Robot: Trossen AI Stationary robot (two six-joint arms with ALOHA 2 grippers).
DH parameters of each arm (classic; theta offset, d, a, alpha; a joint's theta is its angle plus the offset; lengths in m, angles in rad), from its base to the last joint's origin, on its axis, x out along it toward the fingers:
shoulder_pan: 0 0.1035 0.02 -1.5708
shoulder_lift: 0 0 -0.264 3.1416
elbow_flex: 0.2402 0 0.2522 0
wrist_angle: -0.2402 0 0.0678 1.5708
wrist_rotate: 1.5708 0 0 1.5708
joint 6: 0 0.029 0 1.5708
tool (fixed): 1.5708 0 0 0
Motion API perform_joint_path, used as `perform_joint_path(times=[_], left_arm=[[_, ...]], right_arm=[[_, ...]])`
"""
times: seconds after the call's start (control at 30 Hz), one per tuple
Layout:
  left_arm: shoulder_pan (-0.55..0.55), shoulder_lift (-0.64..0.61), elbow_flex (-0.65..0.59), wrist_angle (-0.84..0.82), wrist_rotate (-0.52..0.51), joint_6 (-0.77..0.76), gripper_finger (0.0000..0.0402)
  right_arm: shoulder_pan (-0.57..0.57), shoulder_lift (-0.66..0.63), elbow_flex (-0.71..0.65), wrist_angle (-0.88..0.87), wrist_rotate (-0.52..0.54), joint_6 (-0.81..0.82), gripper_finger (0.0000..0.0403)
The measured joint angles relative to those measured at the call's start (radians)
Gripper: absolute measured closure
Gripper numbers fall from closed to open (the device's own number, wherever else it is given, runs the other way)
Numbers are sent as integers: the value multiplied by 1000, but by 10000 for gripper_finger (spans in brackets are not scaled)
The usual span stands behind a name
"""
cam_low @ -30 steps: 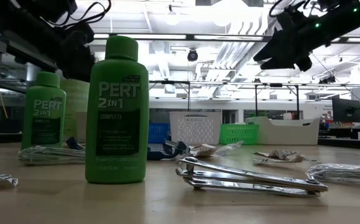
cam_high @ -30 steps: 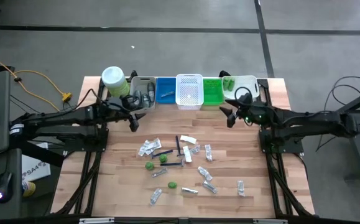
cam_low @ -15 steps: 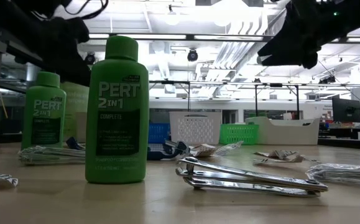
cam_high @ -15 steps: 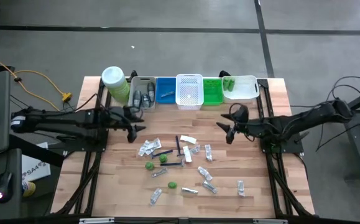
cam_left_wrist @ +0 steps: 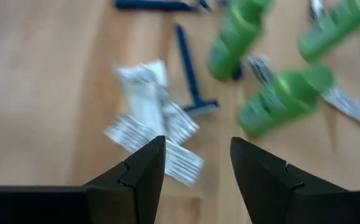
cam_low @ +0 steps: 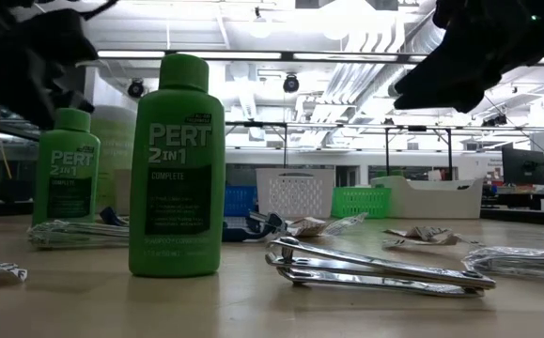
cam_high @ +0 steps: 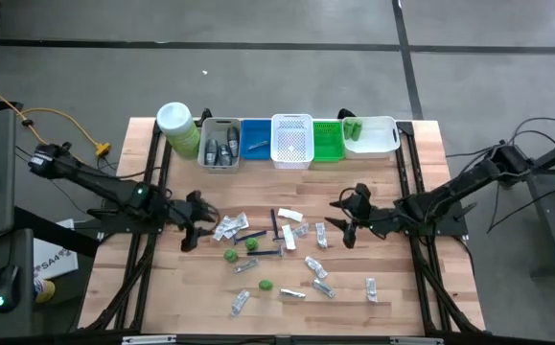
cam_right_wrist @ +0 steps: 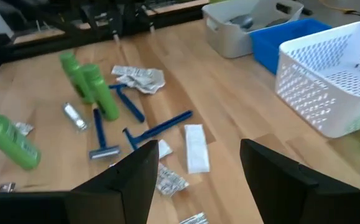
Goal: Pick & Place Travel size toiletries
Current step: Put the top left green shampoo into the right white bin
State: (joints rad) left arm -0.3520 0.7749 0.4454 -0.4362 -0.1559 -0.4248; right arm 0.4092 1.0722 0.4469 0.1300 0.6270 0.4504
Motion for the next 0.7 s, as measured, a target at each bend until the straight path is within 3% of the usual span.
perform_joint_path(times=[0.27, 0.53, 0.7], left_arm=[[-177, 105, 0, 83, 24, -37, 220], [-267, 233, 1, 173, 23, -83, 220], [-328, 343, 1, 207, -84, -186, 220]], right_arm=[[33, 64, 0, 18, 1, 54, 183], [71, 74, 0, 39, 3, 54, 183], [90, 74, 0, 39, 36, 51, 183]])
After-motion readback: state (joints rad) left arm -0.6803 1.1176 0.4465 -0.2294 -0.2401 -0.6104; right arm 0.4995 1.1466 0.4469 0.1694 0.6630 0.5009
